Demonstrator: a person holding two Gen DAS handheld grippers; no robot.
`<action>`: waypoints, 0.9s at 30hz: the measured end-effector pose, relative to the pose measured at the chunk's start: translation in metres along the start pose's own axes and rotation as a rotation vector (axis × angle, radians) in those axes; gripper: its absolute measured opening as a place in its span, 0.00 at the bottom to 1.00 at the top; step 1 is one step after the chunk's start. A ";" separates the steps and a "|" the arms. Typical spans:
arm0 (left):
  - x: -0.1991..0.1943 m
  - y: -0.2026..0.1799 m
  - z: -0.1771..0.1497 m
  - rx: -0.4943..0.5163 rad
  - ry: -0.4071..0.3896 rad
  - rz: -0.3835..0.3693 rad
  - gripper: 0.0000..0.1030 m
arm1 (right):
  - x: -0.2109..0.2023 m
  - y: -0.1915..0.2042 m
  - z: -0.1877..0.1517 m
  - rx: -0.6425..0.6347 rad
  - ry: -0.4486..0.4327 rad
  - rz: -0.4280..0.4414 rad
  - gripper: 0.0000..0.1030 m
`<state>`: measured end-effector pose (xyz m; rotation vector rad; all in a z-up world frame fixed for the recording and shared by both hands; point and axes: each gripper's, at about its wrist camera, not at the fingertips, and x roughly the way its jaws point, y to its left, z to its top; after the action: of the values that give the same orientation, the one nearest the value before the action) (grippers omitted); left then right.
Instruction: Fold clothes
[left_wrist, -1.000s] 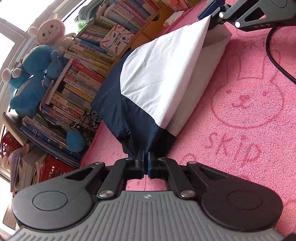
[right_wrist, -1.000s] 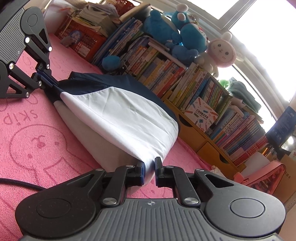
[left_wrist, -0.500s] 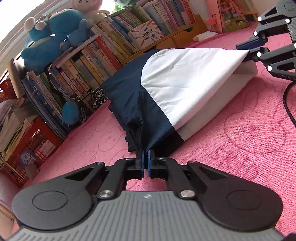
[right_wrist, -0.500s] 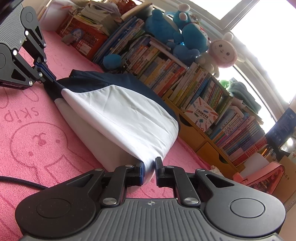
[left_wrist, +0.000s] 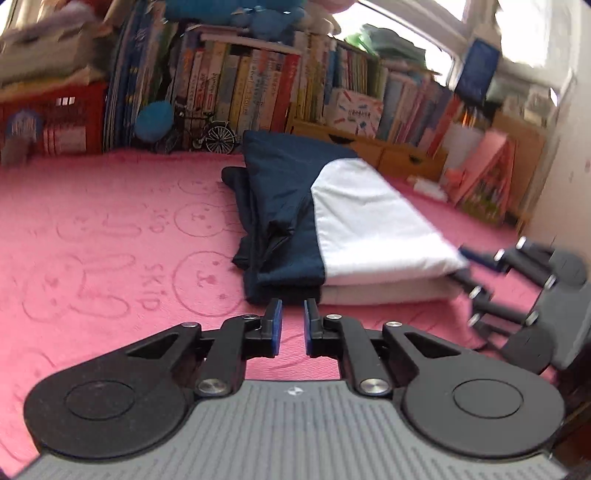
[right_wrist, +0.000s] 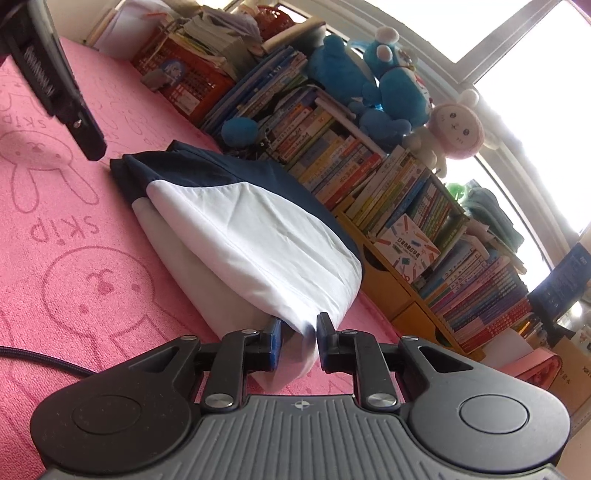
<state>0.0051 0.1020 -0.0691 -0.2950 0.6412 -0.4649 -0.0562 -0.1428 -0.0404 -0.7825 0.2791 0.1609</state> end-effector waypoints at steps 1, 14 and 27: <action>0.002 0.006 0.001 -0.099 0.002 -0.070 0.21 | 0.000 0.001 0.000 -0.004 -0.002 0.004 0.26; 0.070 0.011 -0.004 -0.577 -0.058 -0.163 0.37 | 0.005 -0.001 -0.001 0.042 0.041 -0.003 0.36; 0.061 0.033 -0.001 -0.641 -0.184 0.058 0.09 | 0.010 -0.013 -0.008 0.109 0.096 0.005 0.36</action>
<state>0.0588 0.0998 -0.1138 -0.9134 0.6032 -0.1609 -0.0450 -0.1569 -0.0406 -0.6821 0.3781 0.1117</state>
